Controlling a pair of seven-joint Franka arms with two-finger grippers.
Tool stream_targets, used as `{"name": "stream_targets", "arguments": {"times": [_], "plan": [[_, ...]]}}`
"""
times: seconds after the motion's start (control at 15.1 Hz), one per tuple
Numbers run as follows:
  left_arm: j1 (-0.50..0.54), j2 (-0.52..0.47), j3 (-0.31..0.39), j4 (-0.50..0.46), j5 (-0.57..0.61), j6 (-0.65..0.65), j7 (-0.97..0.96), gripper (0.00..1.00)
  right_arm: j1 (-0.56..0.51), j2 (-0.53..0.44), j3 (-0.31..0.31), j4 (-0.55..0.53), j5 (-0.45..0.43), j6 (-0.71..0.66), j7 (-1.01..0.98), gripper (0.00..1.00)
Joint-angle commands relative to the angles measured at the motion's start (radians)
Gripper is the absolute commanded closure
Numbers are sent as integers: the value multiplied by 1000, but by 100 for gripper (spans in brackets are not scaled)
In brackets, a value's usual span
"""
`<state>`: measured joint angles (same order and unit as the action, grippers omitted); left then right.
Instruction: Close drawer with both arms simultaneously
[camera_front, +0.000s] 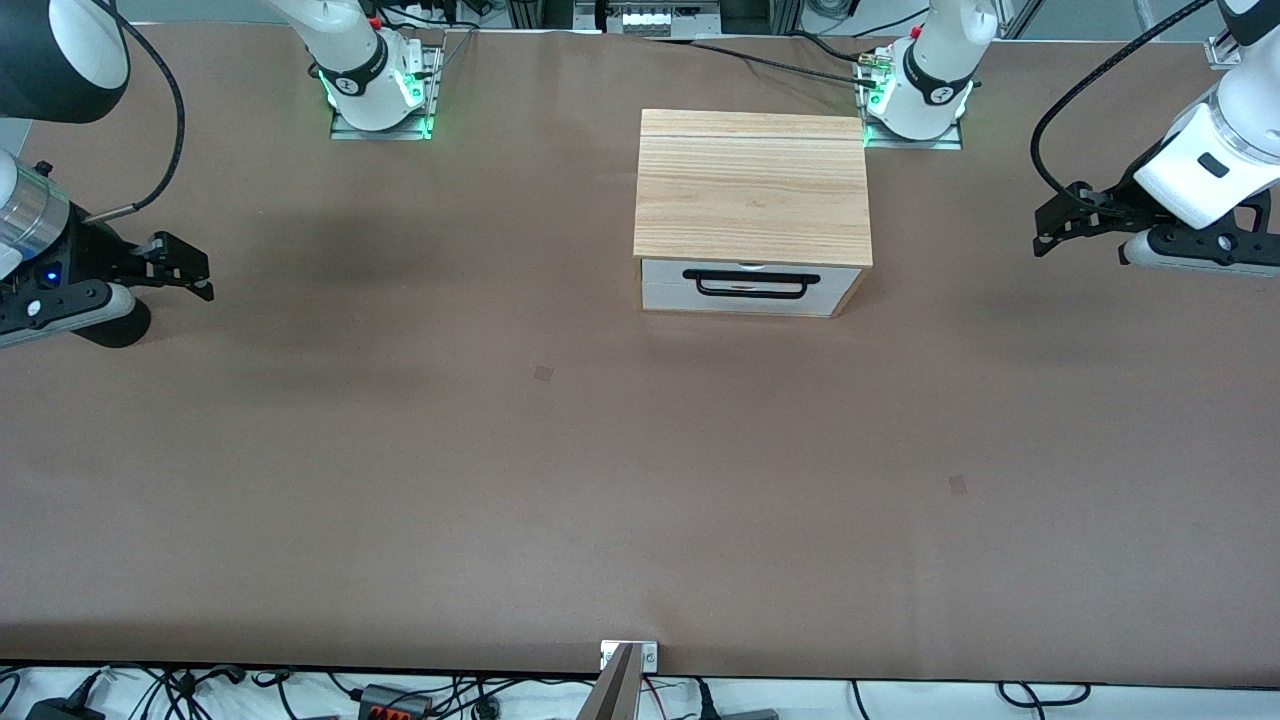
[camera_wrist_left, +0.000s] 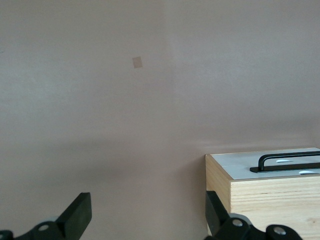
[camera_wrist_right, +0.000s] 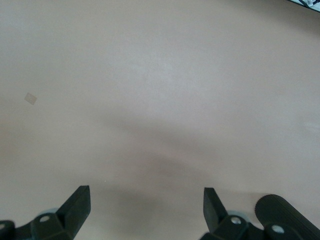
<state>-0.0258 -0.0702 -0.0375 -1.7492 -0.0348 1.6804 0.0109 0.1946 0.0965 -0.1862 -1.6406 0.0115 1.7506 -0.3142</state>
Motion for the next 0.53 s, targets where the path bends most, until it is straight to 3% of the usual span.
{"name": "stream_targets", "arguments": {"times": [0.0, 0.46], "plan": [[1, 13, -7, 31, 21, -24, -8, 0, -3, 0, 4, 12, 16, -13, -3, 0], [0, 13, -7, 31, 21, -33, -6, 0, -4, 0, 4, 12, 21, -16, 14, 0]]}}
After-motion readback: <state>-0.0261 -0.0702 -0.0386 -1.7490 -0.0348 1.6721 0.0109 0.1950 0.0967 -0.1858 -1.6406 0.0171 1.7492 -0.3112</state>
